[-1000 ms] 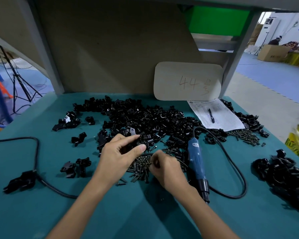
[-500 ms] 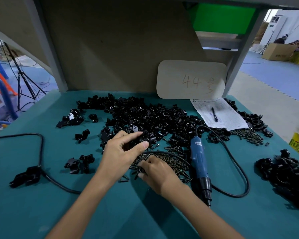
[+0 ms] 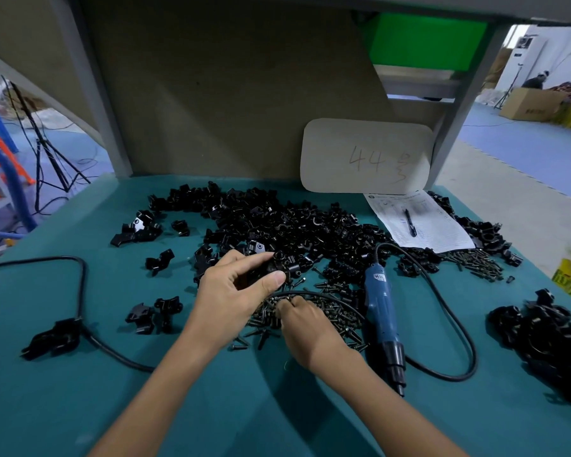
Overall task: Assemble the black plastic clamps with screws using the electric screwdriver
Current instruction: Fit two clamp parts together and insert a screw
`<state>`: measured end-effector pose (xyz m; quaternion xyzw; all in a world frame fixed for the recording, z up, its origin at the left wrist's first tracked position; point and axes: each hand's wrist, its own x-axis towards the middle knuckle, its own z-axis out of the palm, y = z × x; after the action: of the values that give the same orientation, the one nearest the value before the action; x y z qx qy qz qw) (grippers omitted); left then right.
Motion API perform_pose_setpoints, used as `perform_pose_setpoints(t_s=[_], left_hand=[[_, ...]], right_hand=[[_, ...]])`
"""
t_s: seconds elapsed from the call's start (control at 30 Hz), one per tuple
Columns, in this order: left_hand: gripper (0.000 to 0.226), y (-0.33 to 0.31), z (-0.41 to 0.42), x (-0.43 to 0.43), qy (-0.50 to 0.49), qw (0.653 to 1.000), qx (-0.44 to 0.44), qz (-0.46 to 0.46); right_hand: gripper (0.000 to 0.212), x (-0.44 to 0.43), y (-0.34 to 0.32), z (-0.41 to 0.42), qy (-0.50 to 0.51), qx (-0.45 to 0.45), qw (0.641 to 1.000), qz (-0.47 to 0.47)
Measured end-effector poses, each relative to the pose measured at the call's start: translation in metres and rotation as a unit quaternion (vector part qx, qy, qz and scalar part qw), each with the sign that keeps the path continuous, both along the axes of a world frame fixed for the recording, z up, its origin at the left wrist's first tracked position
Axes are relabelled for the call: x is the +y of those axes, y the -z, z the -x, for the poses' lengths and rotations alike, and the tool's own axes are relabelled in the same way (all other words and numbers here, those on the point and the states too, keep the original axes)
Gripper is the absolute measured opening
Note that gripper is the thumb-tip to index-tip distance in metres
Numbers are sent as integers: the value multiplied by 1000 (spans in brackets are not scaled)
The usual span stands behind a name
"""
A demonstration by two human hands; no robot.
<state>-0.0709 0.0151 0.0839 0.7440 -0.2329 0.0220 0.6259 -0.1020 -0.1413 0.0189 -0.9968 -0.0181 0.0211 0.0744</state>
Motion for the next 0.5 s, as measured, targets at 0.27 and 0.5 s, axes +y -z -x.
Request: perform_pose_setpoints(t_s=[0.27,0.5], left_hand=[[36,0,0,-2,1,1000,-8,-4],[40,-1,0,3,-3,1000,-6,-3]], right_hand=[[46,10,-9,9,-13,50,995,86],[26,-17,-22,15,70,-62,985,-144]])
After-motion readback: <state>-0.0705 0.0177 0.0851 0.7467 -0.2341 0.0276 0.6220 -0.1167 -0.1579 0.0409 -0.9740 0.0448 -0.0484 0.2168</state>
